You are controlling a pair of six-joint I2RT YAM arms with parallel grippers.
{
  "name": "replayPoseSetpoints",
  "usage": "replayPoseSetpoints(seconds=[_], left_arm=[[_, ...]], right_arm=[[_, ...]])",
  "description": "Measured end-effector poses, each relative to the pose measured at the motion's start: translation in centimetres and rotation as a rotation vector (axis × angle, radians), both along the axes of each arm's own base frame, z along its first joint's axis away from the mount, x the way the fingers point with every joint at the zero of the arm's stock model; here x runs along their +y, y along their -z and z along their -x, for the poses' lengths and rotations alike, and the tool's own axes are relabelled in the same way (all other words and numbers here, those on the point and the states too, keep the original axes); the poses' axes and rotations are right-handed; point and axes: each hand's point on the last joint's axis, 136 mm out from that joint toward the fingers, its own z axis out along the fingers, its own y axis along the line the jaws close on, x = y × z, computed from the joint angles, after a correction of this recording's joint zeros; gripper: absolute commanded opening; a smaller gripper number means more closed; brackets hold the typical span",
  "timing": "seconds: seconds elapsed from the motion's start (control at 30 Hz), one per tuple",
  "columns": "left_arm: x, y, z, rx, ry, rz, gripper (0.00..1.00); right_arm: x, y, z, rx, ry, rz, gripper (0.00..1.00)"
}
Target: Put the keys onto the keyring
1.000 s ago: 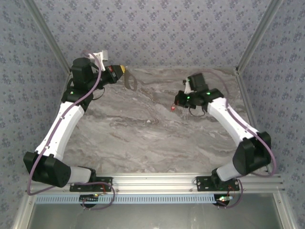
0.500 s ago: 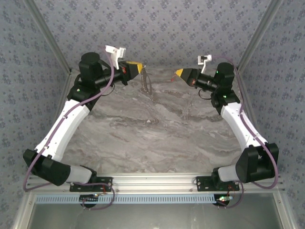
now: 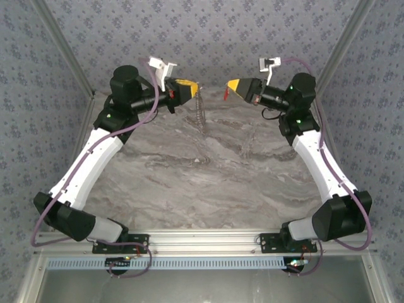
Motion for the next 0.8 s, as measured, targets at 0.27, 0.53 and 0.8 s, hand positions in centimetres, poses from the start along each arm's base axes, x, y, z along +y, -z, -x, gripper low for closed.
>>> replayPoseSetpoints(seconds=[0.27,0.53,0.8], left_arm=[[-0.6,-0.8,0.5,-0.028,0.034,-0.004,0.00],[-0.9,-1.5,1.4,-0.067,0.057,-0.025,0.00],[-0.9,-0.8,1.5,-0.049,0.062,-0.044,0.00]], right_arm=[[1.9,-1.6,1.4,-0.071,-0.007,0.063,0.00],[3.3,-2.1,2.5,-0.124,0.009,0.136,0.00],[4.1,-2.0,2.6,-0.140,0.019,0.172,0.00]])
